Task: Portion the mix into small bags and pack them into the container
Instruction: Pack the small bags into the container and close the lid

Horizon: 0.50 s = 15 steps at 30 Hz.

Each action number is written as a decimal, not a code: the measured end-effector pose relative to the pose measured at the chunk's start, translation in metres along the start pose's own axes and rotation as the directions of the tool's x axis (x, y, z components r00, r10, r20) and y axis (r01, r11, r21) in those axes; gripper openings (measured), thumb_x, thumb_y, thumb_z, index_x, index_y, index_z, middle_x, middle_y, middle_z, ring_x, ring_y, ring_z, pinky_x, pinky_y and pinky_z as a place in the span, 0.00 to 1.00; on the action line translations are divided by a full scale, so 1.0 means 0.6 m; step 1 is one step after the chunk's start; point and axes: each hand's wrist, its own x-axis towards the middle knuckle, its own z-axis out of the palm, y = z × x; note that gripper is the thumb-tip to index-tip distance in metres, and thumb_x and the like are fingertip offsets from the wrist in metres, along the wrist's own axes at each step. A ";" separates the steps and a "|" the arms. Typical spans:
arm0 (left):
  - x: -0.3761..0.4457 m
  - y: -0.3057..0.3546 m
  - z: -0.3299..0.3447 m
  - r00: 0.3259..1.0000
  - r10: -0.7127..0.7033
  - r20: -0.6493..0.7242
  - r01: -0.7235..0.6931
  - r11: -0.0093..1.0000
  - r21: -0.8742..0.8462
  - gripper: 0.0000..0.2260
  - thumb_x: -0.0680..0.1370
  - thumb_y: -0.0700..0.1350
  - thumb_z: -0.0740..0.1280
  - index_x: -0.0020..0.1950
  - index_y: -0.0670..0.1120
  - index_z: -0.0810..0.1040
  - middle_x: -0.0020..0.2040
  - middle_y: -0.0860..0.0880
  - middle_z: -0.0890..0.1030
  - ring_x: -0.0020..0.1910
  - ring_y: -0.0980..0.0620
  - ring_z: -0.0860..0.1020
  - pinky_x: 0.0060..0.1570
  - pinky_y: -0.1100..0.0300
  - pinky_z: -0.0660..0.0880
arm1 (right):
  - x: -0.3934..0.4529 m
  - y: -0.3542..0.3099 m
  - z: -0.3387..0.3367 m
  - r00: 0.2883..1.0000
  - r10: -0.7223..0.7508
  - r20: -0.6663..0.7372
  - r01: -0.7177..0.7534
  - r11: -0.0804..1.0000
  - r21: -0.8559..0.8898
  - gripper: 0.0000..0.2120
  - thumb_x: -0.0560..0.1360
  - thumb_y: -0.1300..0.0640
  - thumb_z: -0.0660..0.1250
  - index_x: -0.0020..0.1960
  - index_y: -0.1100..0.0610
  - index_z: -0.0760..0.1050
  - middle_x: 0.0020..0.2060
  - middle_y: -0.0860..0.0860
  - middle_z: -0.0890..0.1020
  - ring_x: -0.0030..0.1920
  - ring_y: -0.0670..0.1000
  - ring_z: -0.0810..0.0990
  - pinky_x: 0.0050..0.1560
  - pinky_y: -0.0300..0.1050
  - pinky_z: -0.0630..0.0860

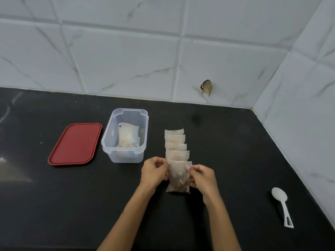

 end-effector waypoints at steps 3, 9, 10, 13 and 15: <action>0.005 0.008 0.003 0.997 0.069 -0.032 -0.070 0.997 -0.027 0.02 0.77 0.41 0.68 0.44 0.43 0.79 0.35 0.47 0.80 0.34 0.52 0.79 0.42 0.56 0.80 | 0.008 -0.013 -0.001 0.998 -0.054 -0.028 0.055 0.998 0.020 0.05 0.75 0.57 0.68 0.42 0.57 0.80 0.34 0.53 0.82 0.37 0.48 0.80 0.36 0.41 0.77; 0.017 0.009 0.017 0.985 0.129 -0.114 -0.129 0.992 0.007 0.03 0.77 0.45 0.68 0.43 0.48 0.78 0.38 0.50 0.81 0.41 0.52 0.80 0.49 0.51 0.80 | 0.027 -0.014 0.027 0.977 -0.098 -0.188 0.093 0.995 -0.034 0.04 0.74 0.54 0.68 0.42 0.53 0.79 0.38 0.49 0.82 0.41 0.47 0.80 0.44 0.43 0.78; 0.016 0.008 0.019 0.985 0.123 -0.123 -0.123 0.992 0.007 0.03 0.77 0.46 0.68 0.44 0.48 0.78 0.39 0.50 0.81 0.42 0.51 0.80 0.49 0.52 0.79 | 0.026 -0.011 0.033 0.969 -0.115 -0.218 0.107 0.993 -0.050 0.05 0.75 0.53 0.68 0.43 0.54 0.79 0.38 0.48 0.82 0.41 0.46 0.79 0.42 0.40 0.76; 0.014 0.002 0.025 0.985 0.076 -0.155 -0.078 0.997 -0.005 0.07 0.78 0.49 0.67 0.51 0.46 0.75 0.43 0.51 0.79 0.43 0.54 0.78 0.43 0.61 0.75 | 0.019 -0.003 0.053 0.944 -0.155 -0.292 0.147 0.988 -0.049 0.06 0.76 0.53 0.66 0.45 0.55 0.77 0.39 0.46 0.80 0.40 0.43 0.78 0.38 0.33 0.70; 0.006 0.000 0.029 0.987 0.049 -0.152 -0.047 0.999 0.013 0.09 0.78 0.49 0.67 0.52 0.46 0.73 0.44 0.52 0.77 0.41 0.59 0.76 0.38 0.66 0.71 | 0.014 0.001 0.067 0.923 -0.166 -0.347 0.160 0.986 -0.045 0.05 0.77 0.53 0.65 0.46 0.54 0.75 0.39 0.45 0.78 0.41 0.43 0.77 0.40 0.35 0.71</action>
